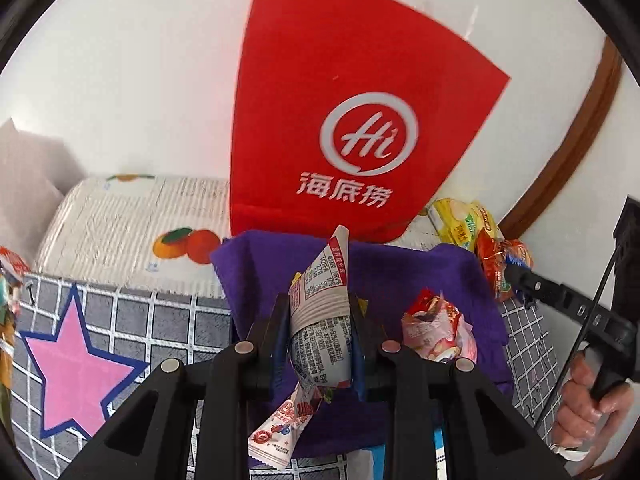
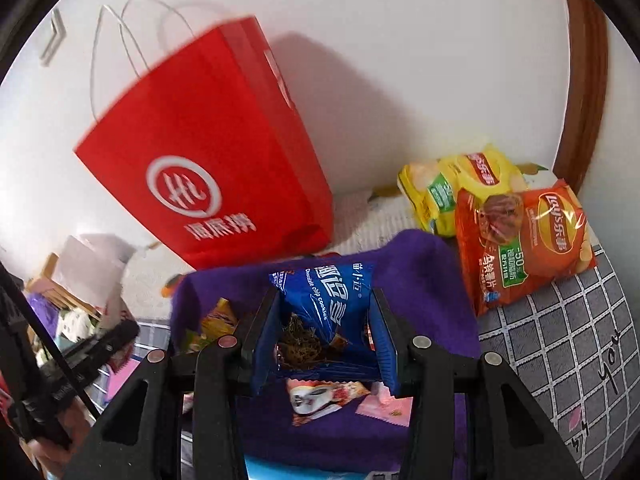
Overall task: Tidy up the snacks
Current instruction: 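Lift both held snacks and carry them over the purple towel, then open the right gripper to drop the blue bag while the left holds the white packet above the towel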
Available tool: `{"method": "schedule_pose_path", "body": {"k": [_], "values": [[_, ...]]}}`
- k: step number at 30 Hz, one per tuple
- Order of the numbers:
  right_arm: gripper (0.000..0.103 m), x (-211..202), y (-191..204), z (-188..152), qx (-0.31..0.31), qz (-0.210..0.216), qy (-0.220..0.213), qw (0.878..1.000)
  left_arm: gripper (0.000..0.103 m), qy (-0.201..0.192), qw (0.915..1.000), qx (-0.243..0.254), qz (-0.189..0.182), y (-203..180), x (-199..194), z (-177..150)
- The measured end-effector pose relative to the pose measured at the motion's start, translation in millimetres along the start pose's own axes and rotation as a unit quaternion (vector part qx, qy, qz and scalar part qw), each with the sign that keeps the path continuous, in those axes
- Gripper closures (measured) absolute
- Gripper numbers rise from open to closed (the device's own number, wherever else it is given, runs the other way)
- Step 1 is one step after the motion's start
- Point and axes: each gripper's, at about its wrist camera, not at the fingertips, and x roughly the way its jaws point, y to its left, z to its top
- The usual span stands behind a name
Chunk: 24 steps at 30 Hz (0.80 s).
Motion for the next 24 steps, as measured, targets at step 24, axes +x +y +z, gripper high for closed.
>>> {"method": "schedule_pose_path", "body": {"k": [24], "values": [[0.057,70,-56,-12,0.062,-0.03,0.104,0.992,0.078,0.024,0.9994,-0.004,-0.026,-2,24,-2]]}}
